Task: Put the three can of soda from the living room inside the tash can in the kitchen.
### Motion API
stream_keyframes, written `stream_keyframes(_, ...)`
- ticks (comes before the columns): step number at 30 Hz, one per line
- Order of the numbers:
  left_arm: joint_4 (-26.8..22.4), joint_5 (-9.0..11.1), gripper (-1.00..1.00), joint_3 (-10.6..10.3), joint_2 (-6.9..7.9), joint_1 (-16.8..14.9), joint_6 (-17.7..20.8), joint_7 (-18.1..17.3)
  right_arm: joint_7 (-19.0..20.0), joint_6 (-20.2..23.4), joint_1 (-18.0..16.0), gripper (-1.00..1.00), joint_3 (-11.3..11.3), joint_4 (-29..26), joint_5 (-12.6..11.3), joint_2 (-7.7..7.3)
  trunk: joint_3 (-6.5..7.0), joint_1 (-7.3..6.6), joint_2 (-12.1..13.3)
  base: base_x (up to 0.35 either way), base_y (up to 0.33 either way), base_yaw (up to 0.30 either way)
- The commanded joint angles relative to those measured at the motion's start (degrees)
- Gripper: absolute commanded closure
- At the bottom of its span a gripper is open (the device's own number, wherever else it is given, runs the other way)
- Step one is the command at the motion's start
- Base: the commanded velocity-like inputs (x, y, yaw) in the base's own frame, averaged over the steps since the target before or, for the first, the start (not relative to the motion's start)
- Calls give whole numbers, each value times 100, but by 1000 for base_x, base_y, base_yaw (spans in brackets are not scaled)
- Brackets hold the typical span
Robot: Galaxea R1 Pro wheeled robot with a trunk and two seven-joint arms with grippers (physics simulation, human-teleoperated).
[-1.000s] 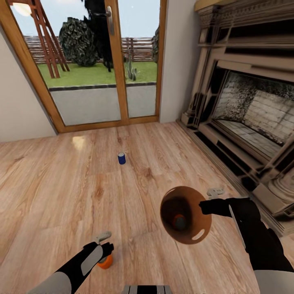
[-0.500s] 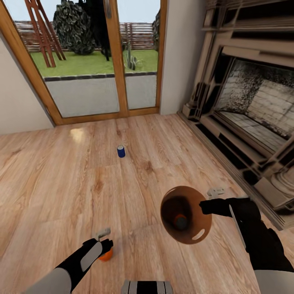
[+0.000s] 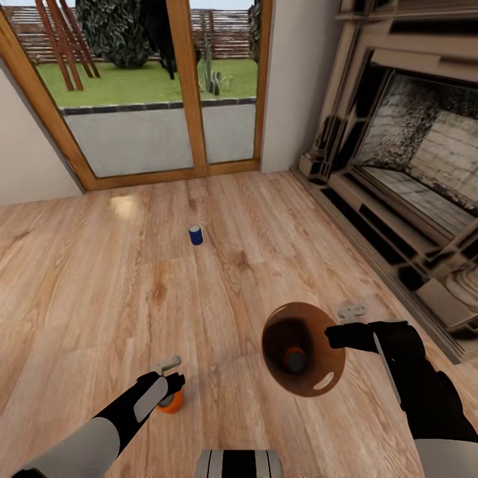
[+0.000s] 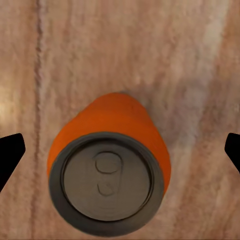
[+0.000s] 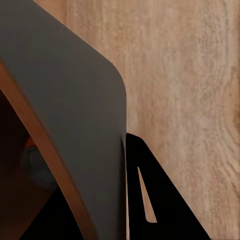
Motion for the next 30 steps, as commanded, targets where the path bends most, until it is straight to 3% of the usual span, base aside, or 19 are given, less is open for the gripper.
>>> stream_keyframes(1,1,0,-100,-4,0,-2,0,0,37,32,-2,100,0,-2,-143,0,-22,1,-2,0,0,0)
stream_keyframes(11,3,-1,-100,-17,0,-4,0,1,35,32,-2,100,0,-2,-143,11,-244,27,-15,0,0,0)
stream_keyframes(24,2,2,-100,-24,0,49,-30,-38,37,32,-2,100,0,-2,-143,9,-244,27,-15,0,0,0)
stream_keyframes(25,2,2,100,-28,2,52,-32,-40,37,32,-2,100,0,-2,-143,9,-244,27,-15,0,0,0)
stream_keyframes(30,8,-3,100,-41,2,57,-37,-37,37,32,-2,100,0,-2,-143,9,-244,27,-15,0,0,0)
